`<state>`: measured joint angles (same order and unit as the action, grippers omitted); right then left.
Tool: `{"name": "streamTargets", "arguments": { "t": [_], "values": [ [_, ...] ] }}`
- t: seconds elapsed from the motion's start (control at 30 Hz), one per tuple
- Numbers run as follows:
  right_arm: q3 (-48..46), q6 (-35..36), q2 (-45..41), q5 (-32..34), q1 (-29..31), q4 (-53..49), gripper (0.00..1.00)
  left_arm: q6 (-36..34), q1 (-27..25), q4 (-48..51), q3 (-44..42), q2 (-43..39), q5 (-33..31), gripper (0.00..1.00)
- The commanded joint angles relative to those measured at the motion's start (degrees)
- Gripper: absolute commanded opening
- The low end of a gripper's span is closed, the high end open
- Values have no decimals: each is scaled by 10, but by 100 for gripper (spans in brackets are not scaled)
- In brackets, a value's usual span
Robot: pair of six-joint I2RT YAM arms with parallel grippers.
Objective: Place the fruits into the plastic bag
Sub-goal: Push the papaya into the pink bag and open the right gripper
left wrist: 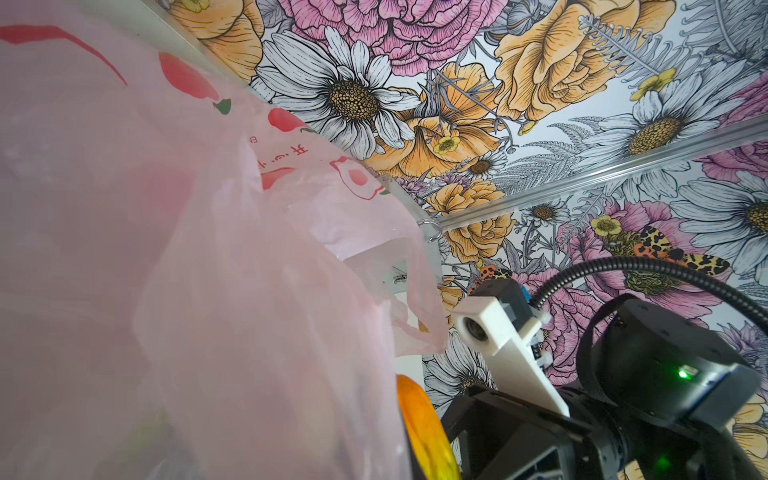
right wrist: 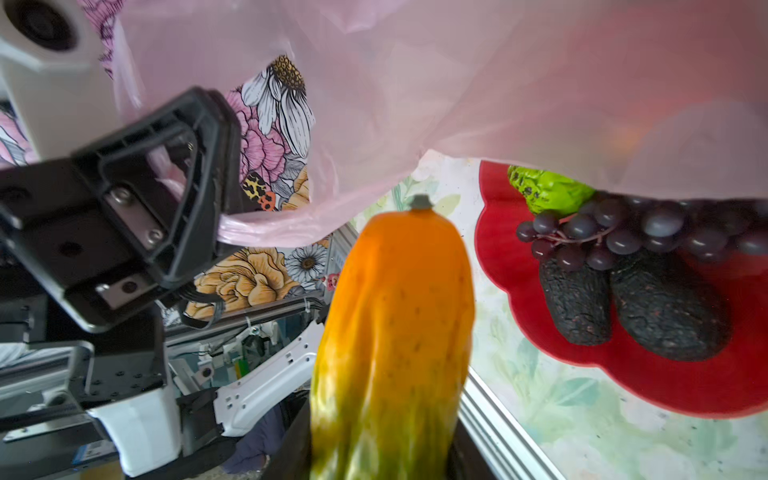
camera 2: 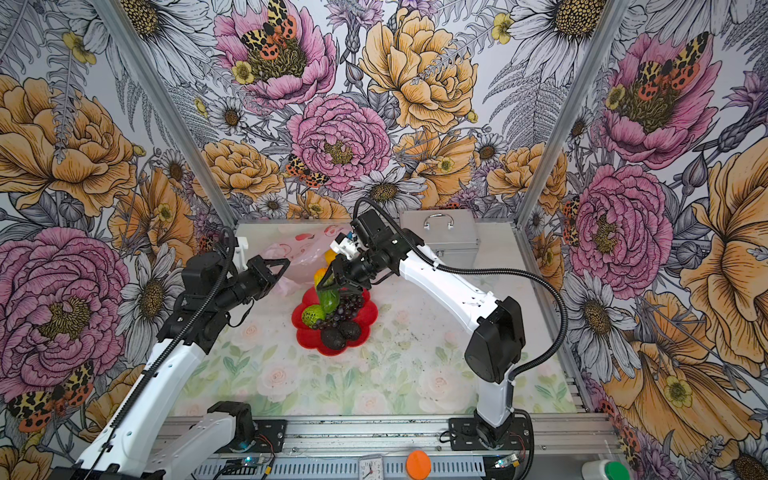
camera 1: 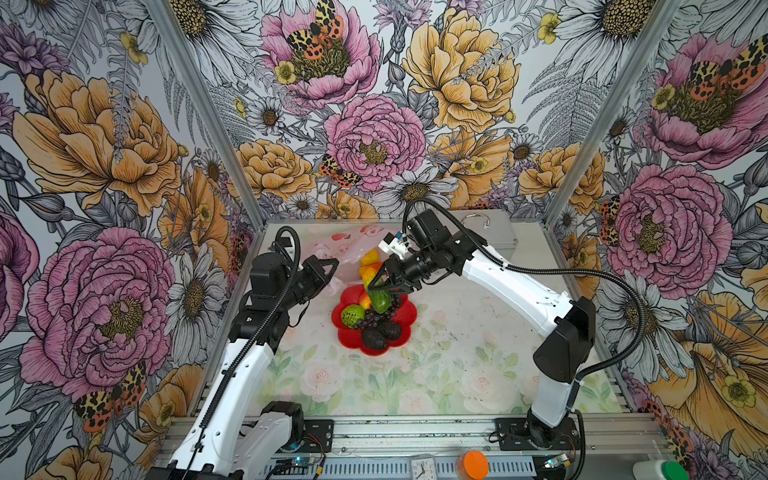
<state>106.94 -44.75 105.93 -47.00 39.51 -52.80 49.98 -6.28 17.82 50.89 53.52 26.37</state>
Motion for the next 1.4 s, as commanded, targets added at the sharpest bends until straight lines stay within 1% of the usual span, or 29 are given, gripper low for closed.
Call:
{"name": "streamTargets", "arguments": {
  "t": [0.0,0.17,0.37,0.6,0.93,1.03,1.13,1.2,1.27,1.37],
  "values": [
    [31,-64,17,-16,-27,11,31,-4,-6,-17,-4,-3,-4,0],
    [101,-108,84,-33,-42,11,30,3,-8,-23,-15,-9,-1,0],
    [181,-148,175,-43,-44,8,29,6,-9,-27,-20,-17,4,0],
    [237,-167,254,-27,-47,7,28,6,-9,-29,-19,-18,9,0],
    [316,-191,342,49,-58,8,31,6,-15,-30,-23,-15,12,0],
    [348,-196,372,79,-59,8,32,6,-16,-33,-25,-12,12,0],
    [403,-206,410,101,-61,8,33,7,-18,-33,-26,-10,12,0],
    [444,-219,439,108,-63,8,36,7,-18,-34,-26,-8,12,0],
    [483,-225,461,112,-66,8,40,7,-19,-33,-26,-8,11,0],
    [512,-222,470,117,-71,11,53,7,-18,-30,-27,-9,11,0]
  ]
}}
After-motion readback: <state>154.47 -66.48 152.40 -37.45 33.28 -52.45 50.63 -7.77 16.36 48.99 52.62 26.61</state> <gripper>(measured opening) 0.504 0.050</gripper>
